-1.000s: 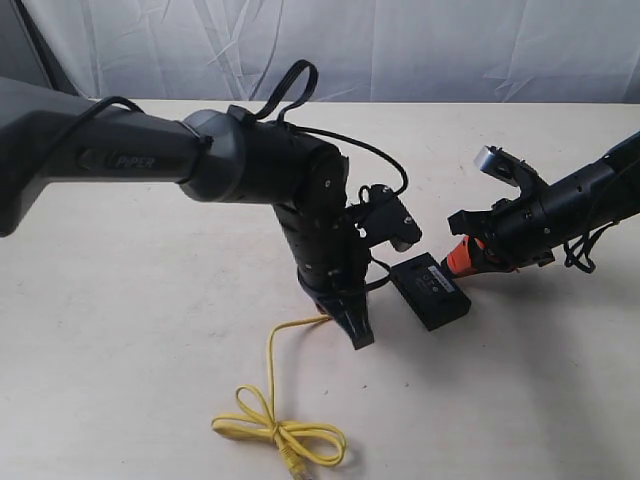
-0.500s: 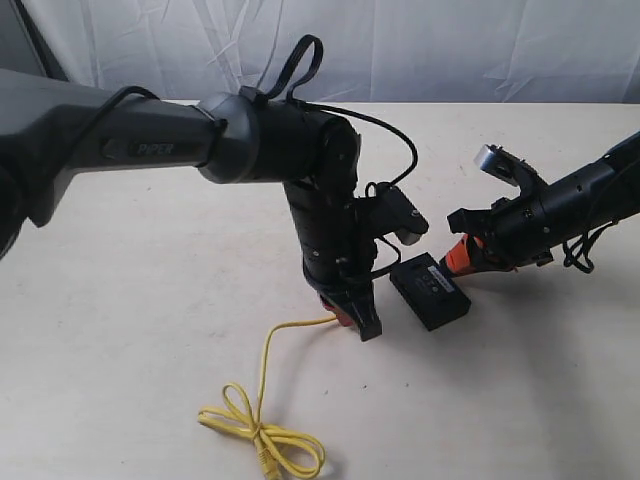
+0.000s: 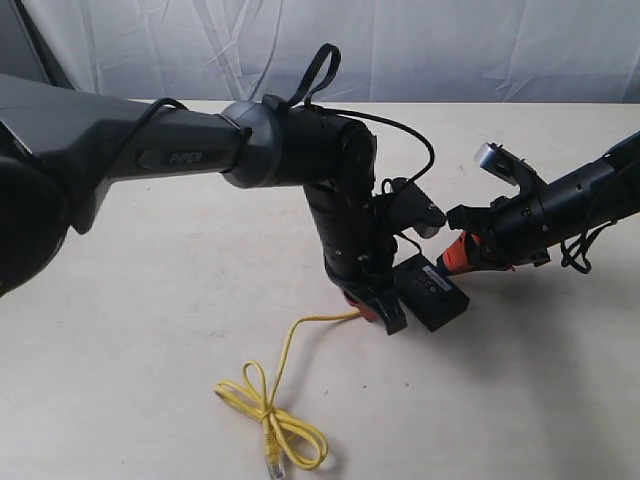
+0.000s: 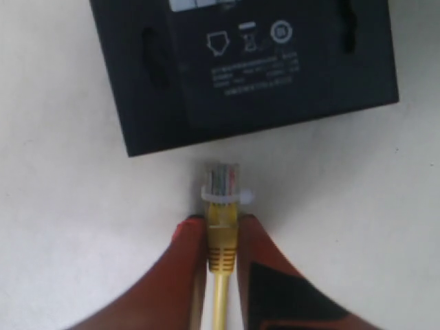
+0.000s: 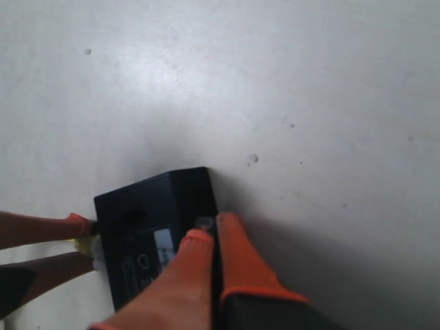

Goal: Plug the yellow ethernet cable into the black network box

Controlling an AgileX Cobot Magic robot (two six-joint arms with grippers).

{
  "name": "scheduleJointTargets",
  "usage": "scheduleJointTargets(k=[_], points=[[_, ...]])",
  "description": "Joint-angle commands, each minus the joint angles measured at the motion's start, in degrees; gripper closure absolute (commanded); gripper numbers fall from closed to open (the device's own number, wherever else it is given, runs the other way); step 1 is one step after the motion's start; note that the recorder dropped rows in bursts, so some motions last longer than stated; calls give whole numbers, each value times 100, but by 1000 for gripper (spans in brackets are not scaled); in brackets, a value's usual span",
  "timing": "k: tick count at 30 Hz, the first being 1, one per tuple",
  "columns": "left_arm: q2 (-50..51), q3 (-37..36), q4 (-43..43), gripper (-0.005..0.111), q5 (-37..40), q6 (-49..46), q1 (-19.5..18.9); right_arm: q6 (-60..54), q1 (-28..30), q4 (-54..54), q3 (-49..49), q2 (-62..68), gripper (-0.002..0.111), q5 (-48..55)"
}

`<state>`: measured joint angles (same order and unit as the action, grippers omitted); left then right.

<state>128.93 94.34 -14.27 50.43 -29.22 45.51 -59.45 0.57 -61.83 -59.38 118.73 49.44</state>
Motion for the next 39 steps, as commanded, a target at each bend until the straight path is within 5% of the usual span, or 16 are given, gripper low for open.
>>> scheduleJointTargets(k=[1, 31, 39], points=[[-12, 67, -98, 107, -135, 54, 28, -31, -3, -39, 26, 15, 109, 29], [136, 67, -11, 107, -525, 68, 28, 6, -3, -58, 26, 15, 109, 131], [136, 529, -7, 107, -162, -114, 28, -62, -3, -171, 26, 15, 109, 288]])
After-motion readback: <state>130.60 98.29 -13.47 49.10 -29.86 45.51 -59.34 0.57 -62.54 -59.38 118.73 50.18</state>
